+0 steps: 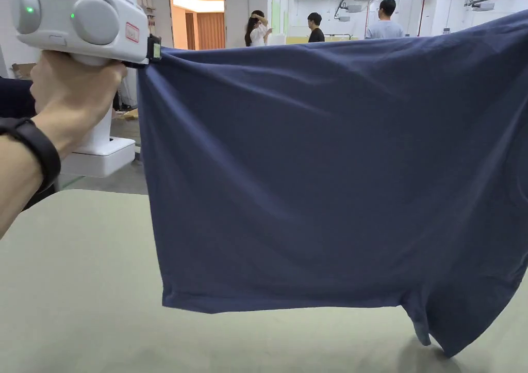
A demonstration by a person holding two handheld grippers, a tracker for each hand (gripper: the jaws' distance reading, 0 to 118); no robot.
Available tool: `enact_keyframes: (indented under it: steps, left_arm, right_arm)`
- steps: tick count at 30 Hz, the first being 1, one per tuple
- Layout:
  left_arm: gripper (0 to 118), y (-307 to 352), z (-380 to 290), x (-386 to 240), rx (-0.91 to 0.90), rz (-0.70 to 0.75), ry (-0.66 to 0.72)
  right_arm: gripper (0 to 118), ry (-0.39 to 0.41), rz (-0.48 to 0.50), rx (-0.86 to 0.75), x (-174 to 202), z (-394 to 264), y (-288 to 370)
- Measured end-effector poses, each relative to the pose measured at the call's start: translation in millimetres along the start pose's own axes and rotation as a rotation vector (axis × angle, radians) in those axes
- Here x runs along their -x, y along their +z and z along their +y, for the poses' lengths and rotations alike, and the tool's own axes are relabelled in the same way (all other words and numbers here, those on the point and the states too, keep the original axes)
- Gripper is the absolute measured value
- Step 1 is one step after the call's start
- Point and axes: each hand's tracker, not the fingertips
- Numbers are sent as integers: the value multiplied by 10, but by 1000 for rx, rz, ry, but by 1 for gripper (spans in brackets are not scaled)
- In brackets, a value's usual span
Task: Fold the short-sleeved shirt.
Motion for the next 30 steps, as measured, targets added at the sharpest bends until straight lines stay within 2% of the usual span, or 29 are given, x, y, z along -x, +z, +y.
enact_keyframes:
  steps: [2,7,10,13,15,18,19,20,22,26,28,30]
  left_arm:
    - [0,-87,-30,-40,-7,13,-12]
    - [0,-295,-278,-102,38,-6,-2]
    - [0,-405,-636,-254,116,-24,-40]
    - [0,-350,-1075,-312,183,-64,2]
    - [0,-253,-1325,-289,204,-109,42]
    - [0,125,-1684,-260,204,-165,7]
    - [0,284,-1803,-221,209,-191,-31]
    - [0,521,-1925,-207,200,-183,-15]
    - [0,890,-2150,-95,200,-251,37]
    - [0,1762,-2708,-27,149,-229,117]
    - [0,2087,-2996,-49,152,-201,74]
    - [0,2479,-3245,-9,147,-203,122]
  right_arm:
    - [1,-42,1,11,-6,-47,-75]
    - [1,-30,21,54,89,-370,-195]
    - [1,-64,86,126,159,-769,-232]
    - [1,-119,113,175,173,-1213,-194]
    - [1,-128,126,191,144,-1487,-90]
    - [1,-111,170,204,6,-1856,247]
    - [2,-80,218,227,-65,-1958,385]
    - [1,-97,209,210,-150,-2096,582]
    - [1,-49,255,242,-259,-2322,950]
    - [1,-130,249,219,-504,-2912,1795]
    - [1,-187,239,238,-600,-3190,2169]
    - [1,-208,240,247,-655,-3435,2578]
